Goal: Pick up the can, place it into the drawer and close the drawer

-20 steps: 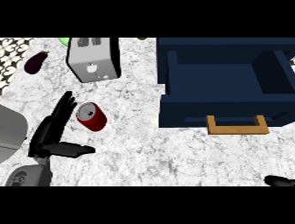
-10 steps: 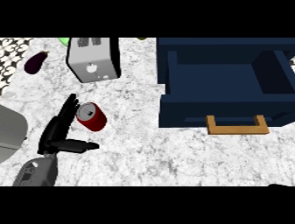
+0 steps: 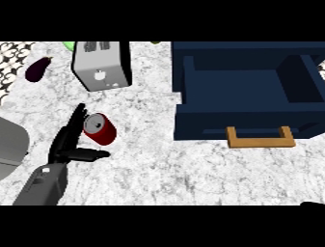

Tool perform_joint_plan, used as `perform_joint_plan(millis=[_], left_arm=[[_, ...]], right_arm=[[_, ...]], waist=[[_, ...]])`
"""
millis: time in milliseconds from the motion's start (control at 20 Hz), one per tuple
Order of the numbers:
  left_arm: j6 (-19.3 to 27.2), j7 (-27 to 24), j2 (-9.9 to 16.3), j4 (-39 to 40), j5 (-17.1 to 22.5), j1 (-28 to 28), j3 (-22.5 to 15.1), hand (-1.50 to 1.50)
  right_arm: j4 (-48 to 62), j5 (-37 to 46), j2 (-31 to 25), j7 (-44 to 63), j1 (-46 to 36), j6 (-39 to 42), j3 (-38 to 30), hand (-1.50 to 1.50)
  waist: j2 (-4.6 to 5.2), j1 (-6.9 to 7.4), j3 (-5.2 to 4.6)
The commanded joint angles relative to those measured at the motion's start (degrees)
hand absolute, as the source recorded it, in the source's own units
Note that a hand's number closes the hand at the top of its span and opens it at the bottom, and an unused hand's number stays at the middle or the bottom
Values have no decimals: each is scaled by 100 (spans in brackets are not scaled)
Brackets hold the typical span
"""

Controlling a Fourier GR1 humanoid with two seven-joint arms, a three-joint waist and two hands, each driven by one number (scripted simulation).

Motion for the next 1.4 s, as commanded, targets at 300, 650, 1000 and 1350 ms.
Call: perform_joint_plan(millis=[300, 650, 1000, 1350], left_arm=[[-75, -935, 176, 1957, -184, -1072, 182, -150], [-264, -828, 35, 1956, -404, -1333, -93, -150], [-943, -1444, -8, 2280, -412, -1220, -82, 150], [-1214, -1238, 85, 2213, -288, -1669, 24, 150]], right_arm=[[-186, 348, 251, 175, -167, -190, 334, -150], [-148, 267, -37, 581, -514, -273, 54, -150], [104, -8, -89, 126, -396, 40, -155, -150], [578, 58, -40, -392, -352, 156, -273, -150]], waist=[[27, -50, -8], [7, -10, -3], [30, -57, -6], [27, -48, -2]])
